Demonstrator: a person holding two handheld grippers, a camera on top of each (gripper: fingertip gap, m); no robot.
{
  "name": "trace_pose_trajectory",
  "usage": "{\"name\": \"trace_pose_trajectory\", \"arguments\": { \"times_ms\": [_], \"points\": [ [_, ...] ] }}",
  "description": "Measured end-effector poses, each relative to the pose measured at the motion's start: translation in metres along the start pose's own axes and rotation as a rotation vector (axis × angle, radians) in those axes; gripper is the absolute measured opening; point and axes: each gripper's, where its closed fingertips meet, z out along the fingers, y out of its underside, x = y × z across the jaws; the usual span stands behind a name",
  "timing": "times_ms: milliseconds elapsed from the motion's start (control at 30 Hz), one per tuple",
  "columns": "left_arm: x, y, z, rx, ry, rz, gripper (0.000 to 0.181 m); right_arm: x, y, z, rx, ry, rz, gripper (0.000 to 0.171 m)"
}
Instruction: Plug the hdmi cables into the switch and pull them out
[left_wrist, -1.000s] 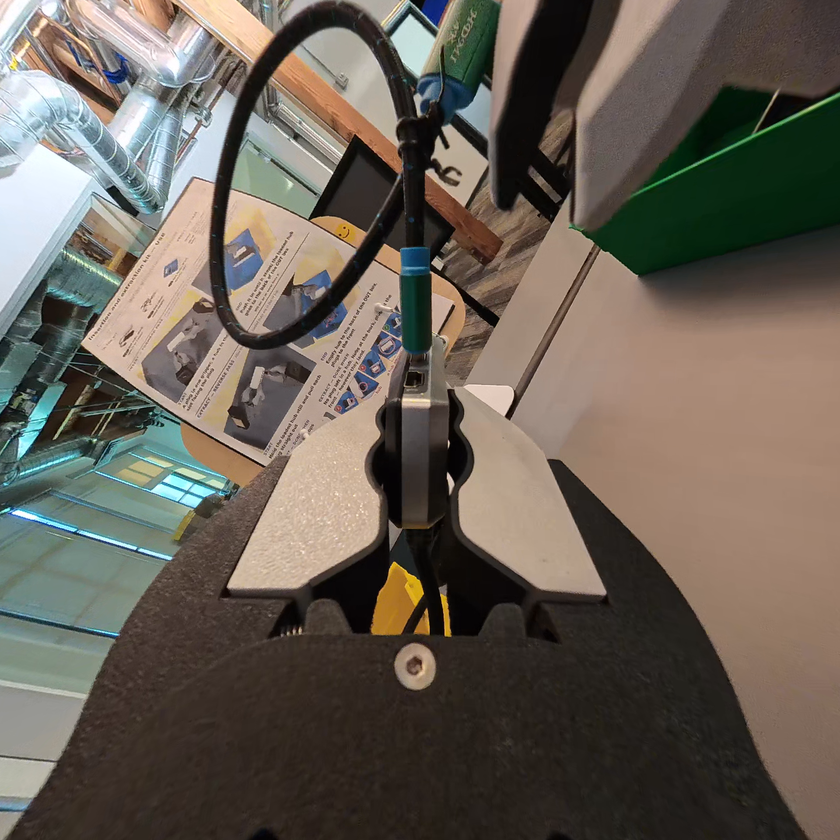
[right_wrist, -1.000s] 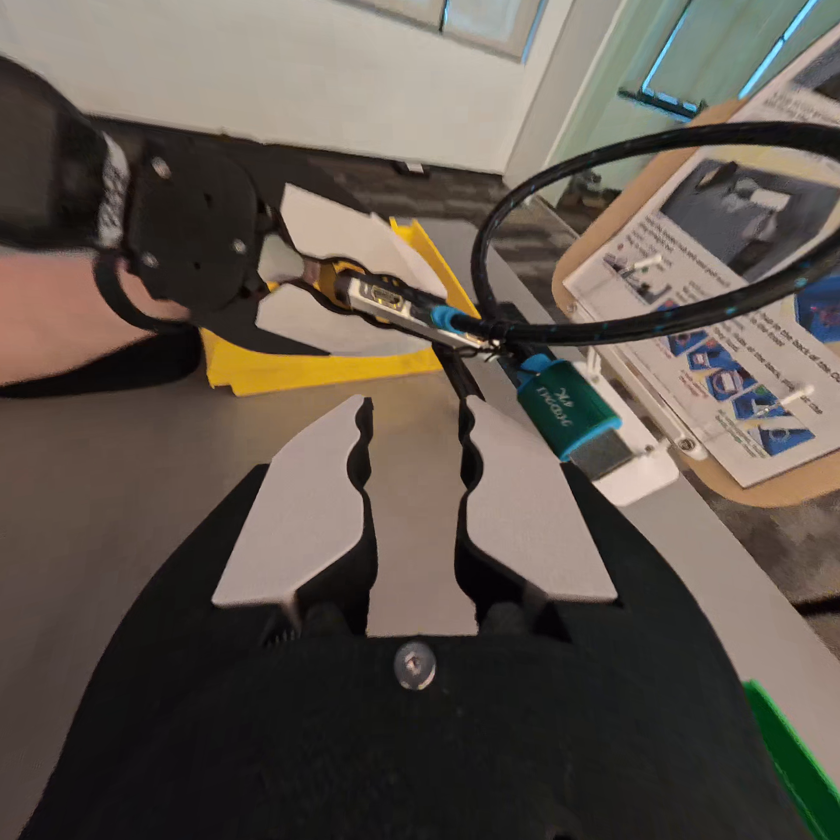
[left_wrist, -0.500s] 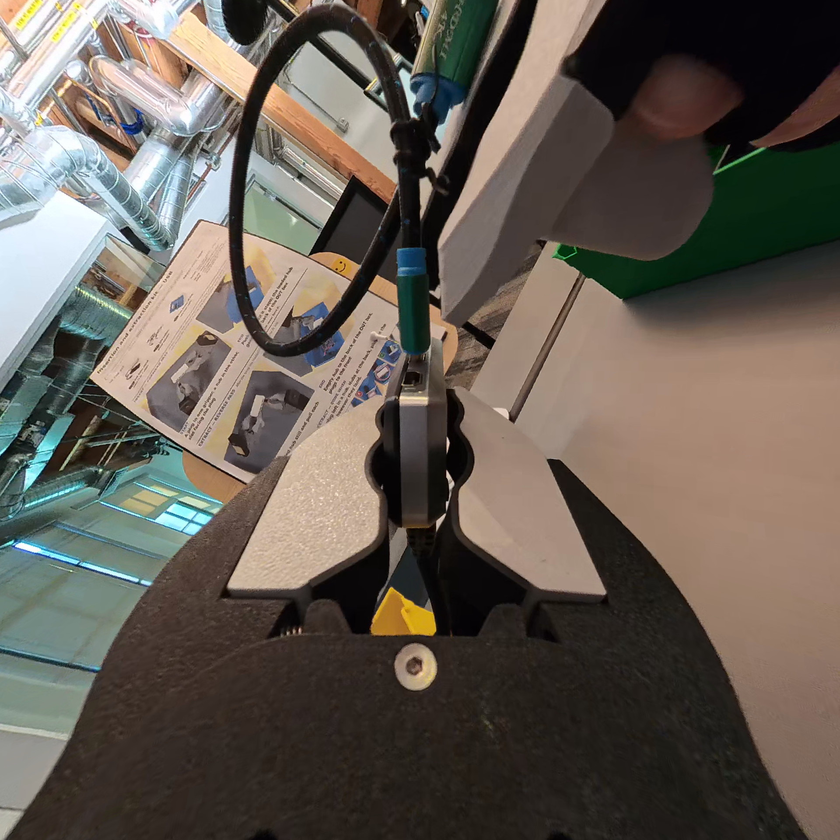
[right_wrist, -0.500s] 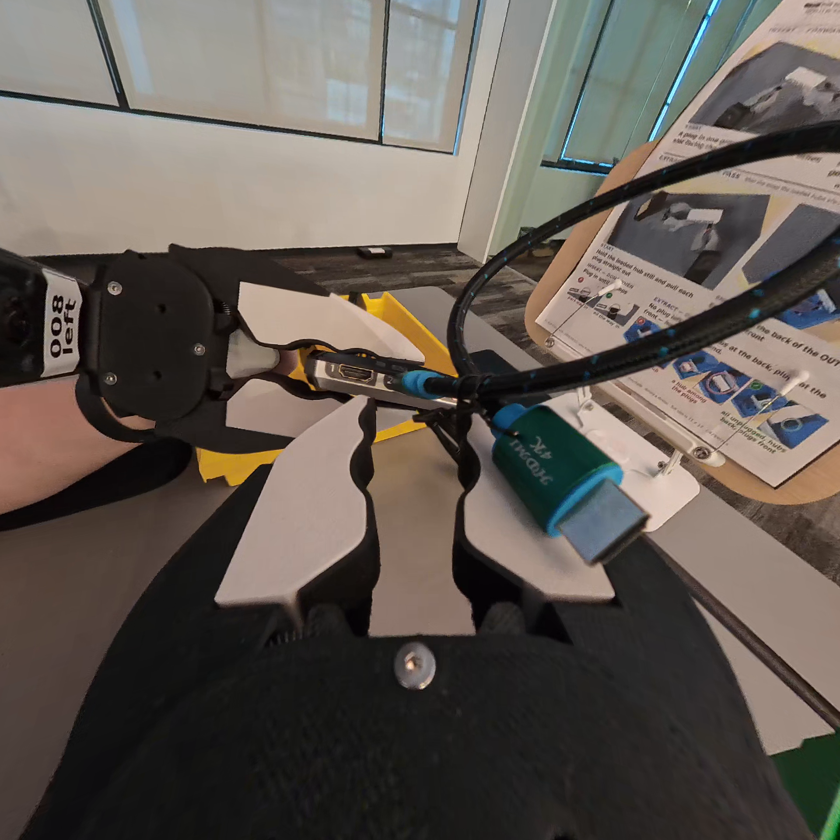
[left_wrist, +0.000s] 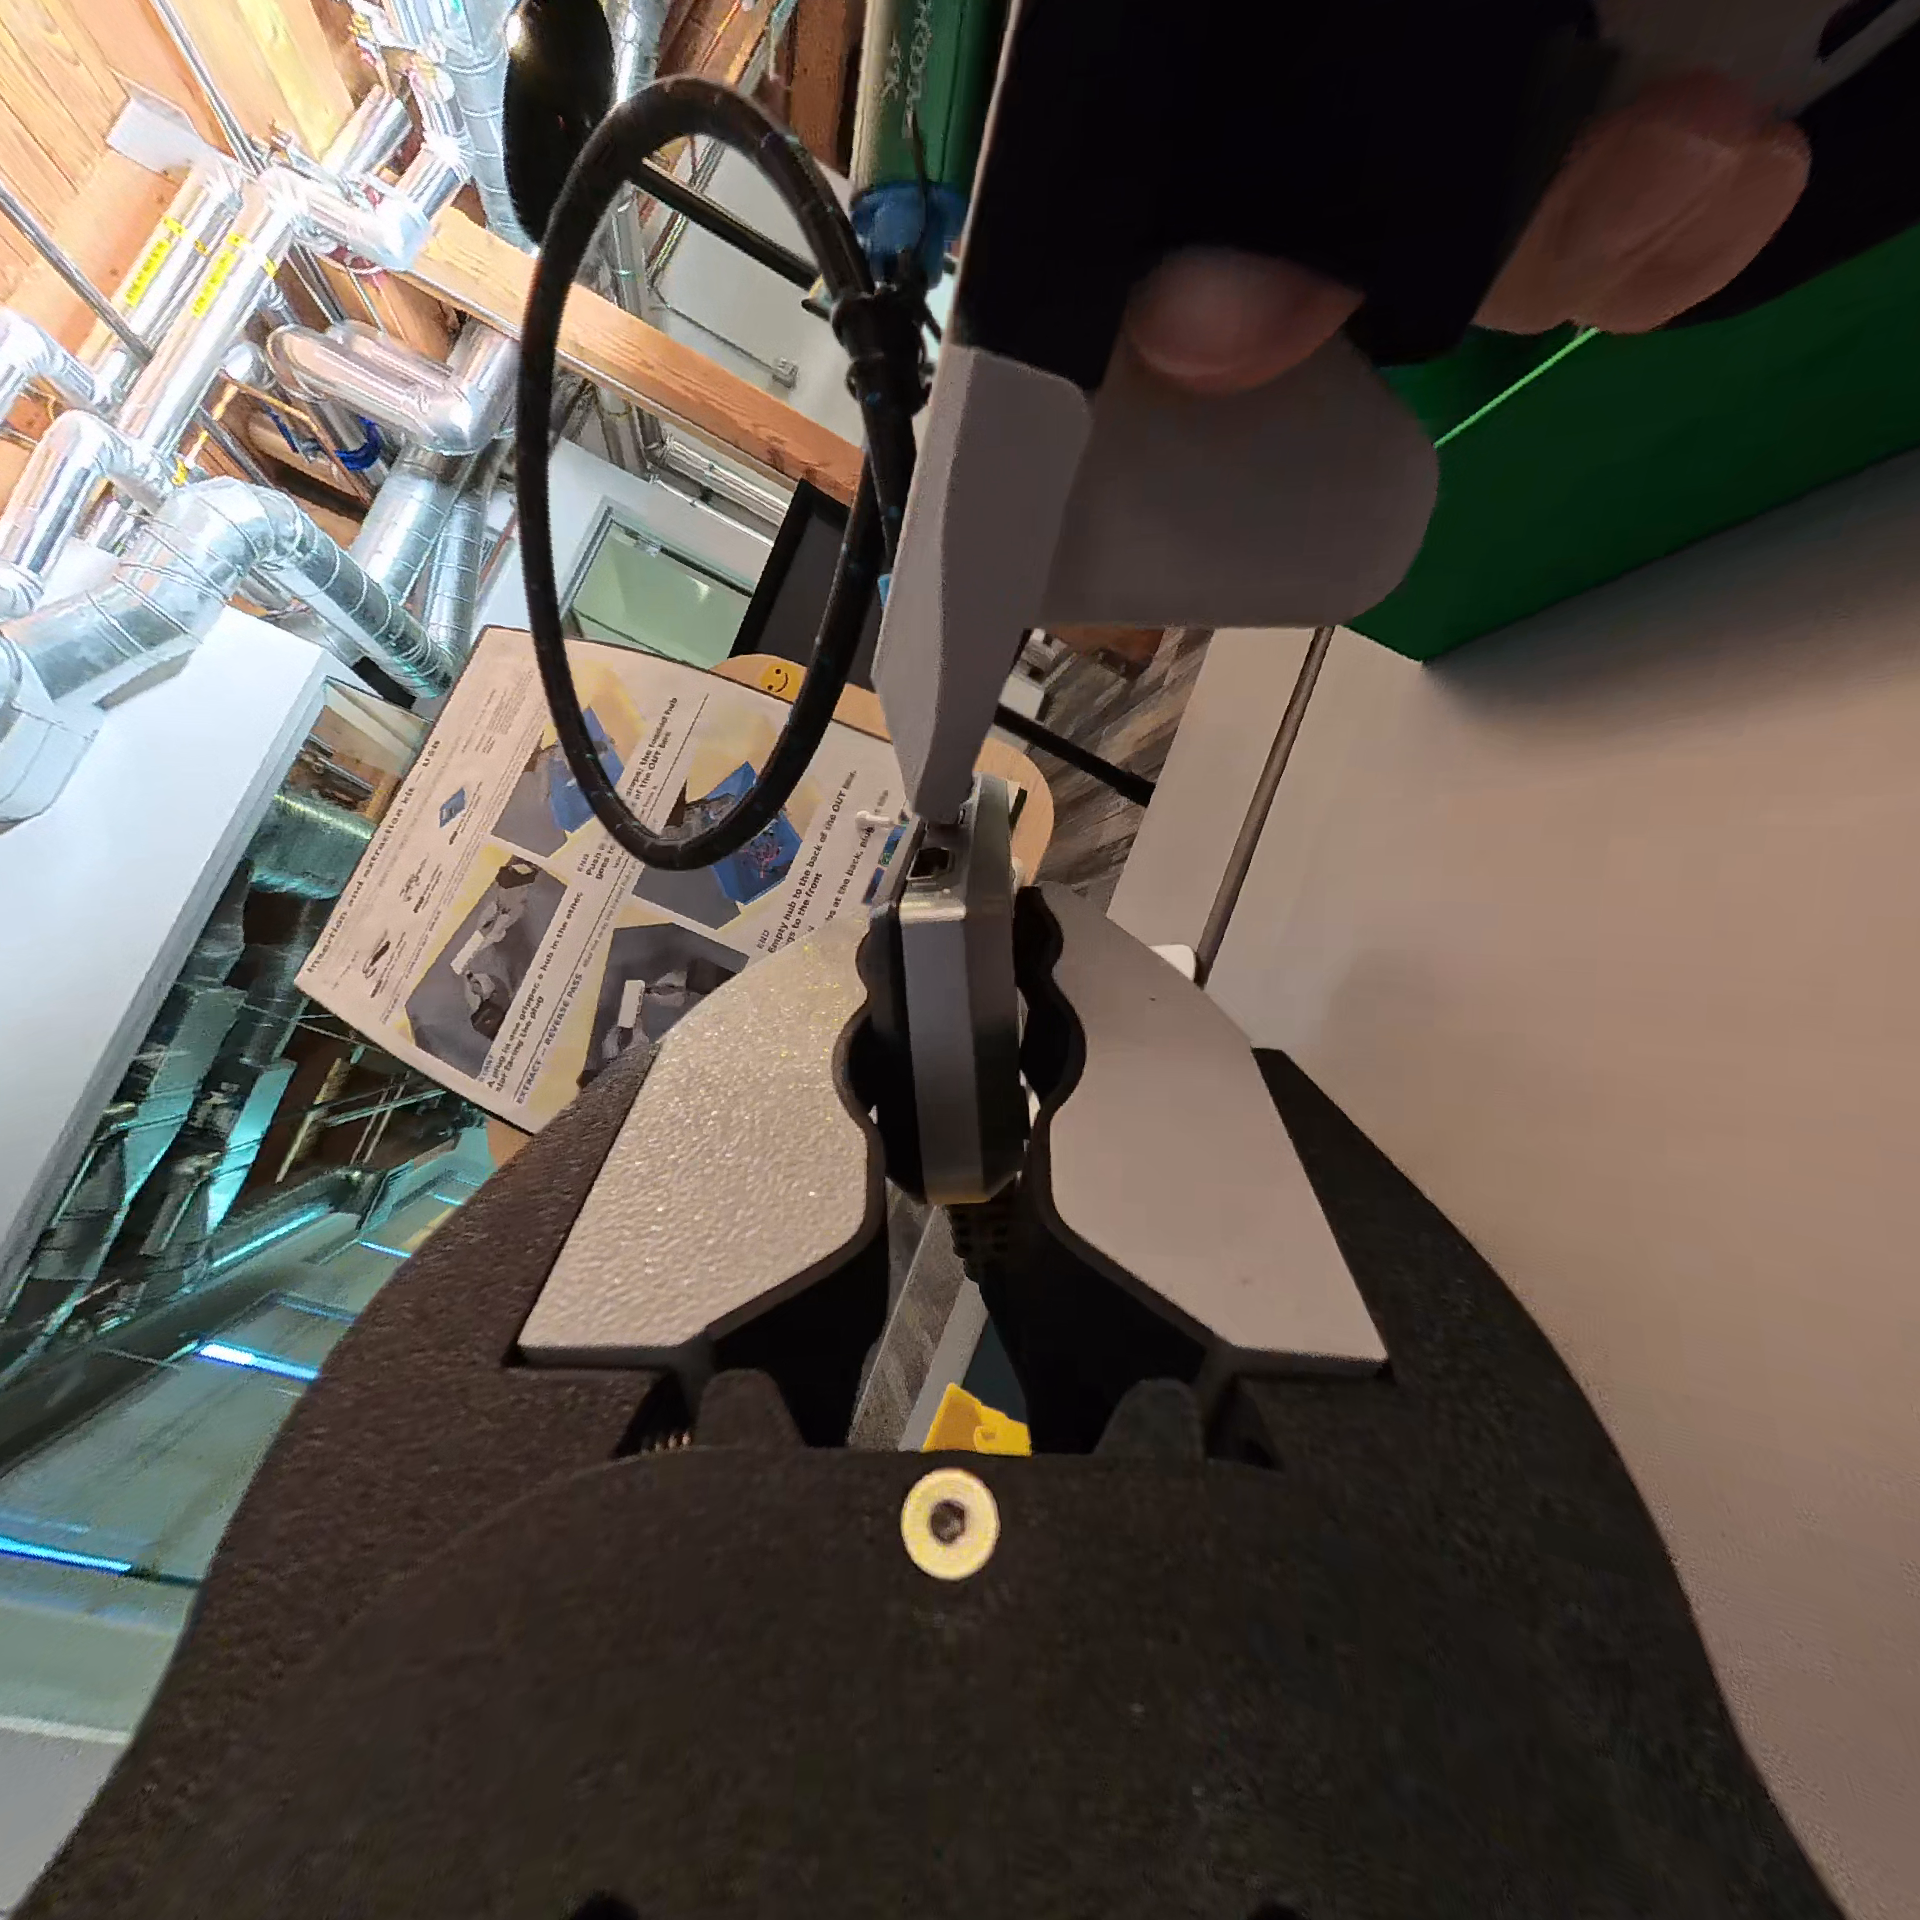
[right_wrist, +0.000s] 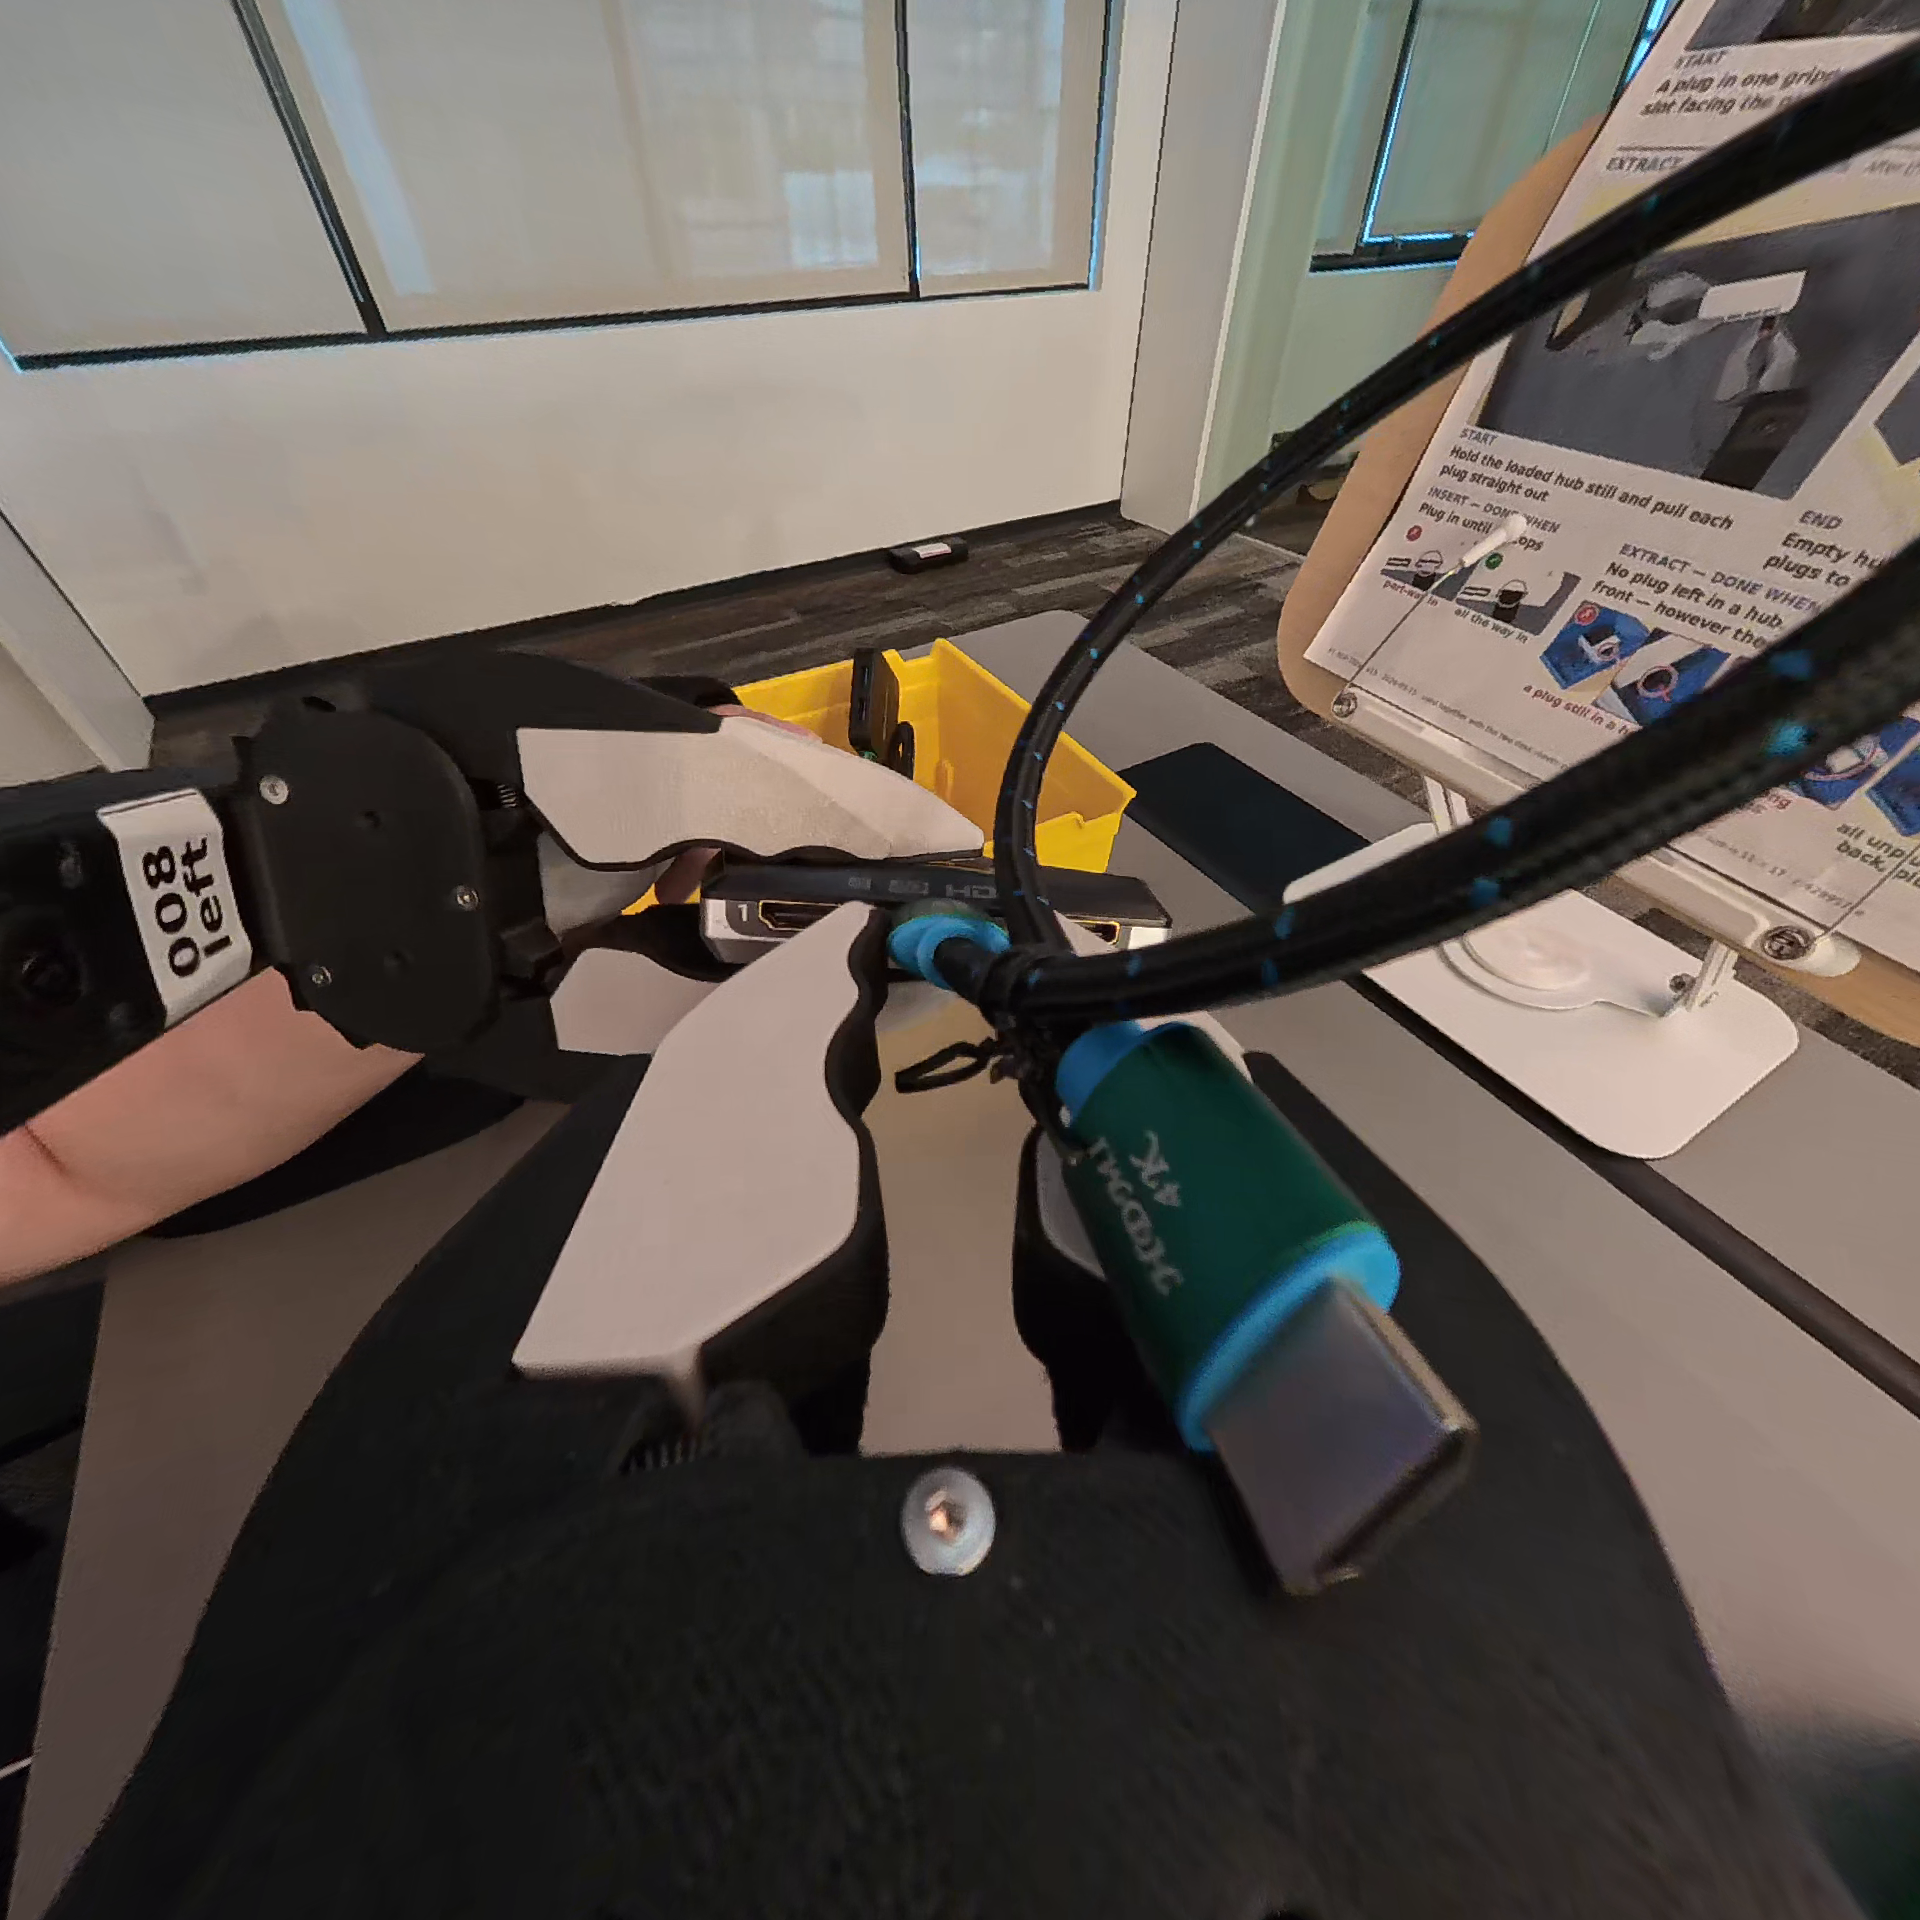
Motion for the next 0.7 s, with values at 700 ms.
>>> {"name": "trace_pose_trajectory", "arguments": {
  "times_ms": [700],
  "points": [
    [0.006,0.011,0.007,-0.087,-0.024,-0.044,0.023,0.000,0.006,0.008,0.007,0.012,-0.024,0.023]
  ]
}}
